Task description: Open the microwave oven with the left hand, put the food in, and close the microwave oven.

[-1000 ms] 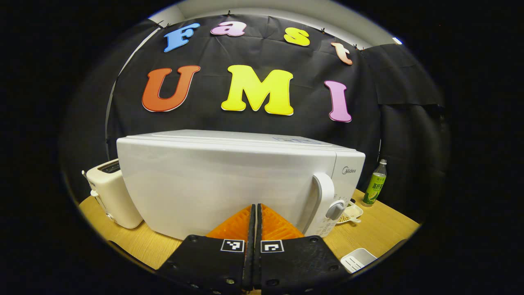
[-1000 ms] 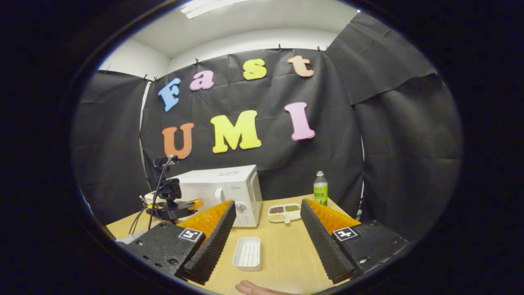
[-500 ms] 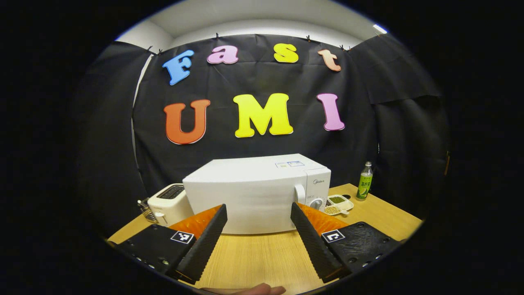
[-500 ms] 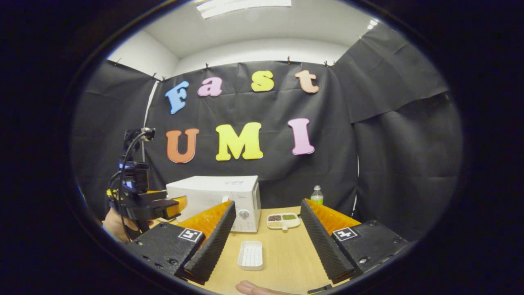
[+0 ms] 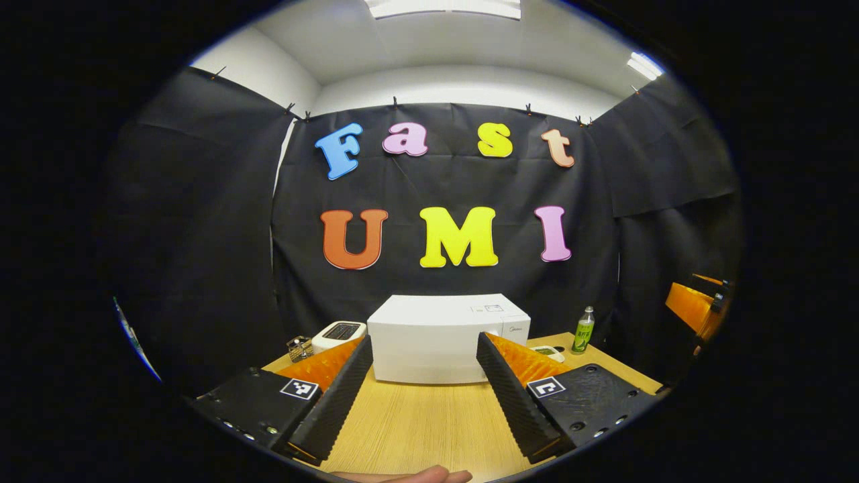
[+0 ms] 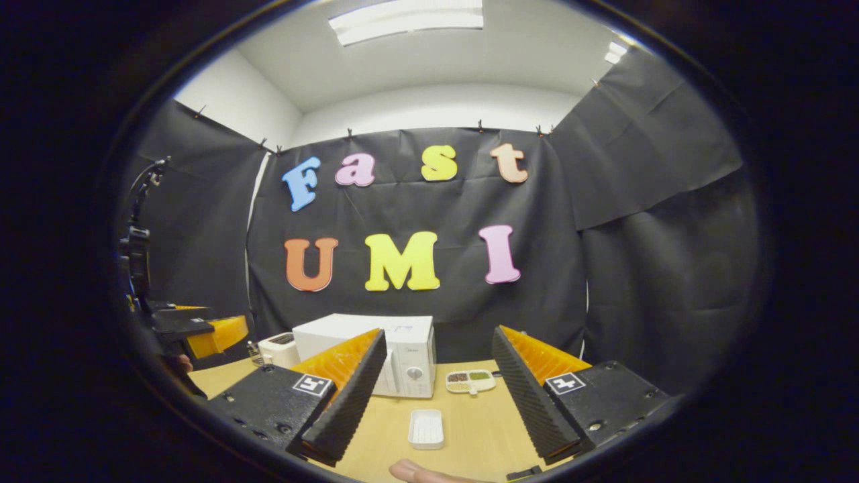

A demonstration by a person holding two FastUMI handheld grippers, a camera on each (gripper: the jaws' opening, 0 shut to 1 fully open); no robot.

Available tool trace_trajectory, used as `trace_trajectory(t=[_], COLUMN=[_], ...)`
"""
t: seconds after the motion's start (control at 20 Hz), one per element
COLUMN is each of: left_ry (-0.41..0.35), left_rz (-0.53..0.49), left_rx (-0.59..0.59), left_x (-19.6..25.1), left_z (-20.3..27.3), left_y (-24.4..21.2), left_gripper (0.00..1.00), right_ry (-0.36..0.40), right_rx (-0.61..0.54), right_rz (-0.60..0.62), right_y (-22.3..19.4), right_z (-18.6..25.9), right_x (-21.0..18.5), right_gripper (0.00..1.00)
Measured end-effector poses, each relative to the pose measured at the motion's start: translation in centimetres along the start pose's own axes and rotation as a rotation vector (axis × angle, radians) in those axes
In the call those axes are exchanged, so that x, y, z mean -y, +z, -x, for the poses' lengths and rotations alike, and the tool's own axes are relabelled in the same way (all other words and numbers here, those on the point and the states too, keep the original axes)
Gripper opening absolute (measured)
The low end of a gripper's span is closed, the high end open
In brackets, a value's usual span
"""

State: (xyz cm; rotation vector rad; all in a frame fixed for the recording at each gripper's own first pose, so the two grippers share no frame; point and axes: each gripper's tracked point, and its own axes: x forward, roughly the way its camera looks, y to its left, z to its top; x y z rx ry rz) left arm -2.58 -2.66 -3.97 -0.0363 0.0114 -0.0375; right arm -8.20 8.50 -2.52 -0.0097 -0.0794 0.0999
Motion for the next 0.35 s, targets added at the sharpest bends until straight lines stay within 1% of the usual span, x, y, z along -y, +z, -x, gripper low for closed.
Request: trace_trajectory(t=[0.1,0.15,0.2,0.25,0.35], left_ry=[0.057,0.071,0.068,0.064,0.054], left_rz=[-0.011,-0.009,-0.004,0.001,-0.002], left_rx=[0.011,0.012,0.010,0.003,0.009], left_x=[-2.0,-2.6,-2.4,-2.4,-2.5], left_z=[1.3,1.8,2.5,2.9,3.3], left_y=[0.2,-0.2,-0.6,-1.0,-1.0], left_gripper=[0.97,0.96,0.96,0.95,0.95], right_ry=[0.006,0.009,0.010,0.016,0.022], right_rx=[0.043,0.046,0.042,0.043,0.040], right_rz=[-0.005,-0.005,-0.005,-0.008,-0.021], right_y=[1.0,0.9,0.4,0.2,-0.1], right_z=[0.3,0.4,0.4,0.4,0.3], right_x=[-0.2,-0.3,-0.2,-0.4,-0.7], right_gripper=[1.00,1.00,1.00,0.91,0.91])
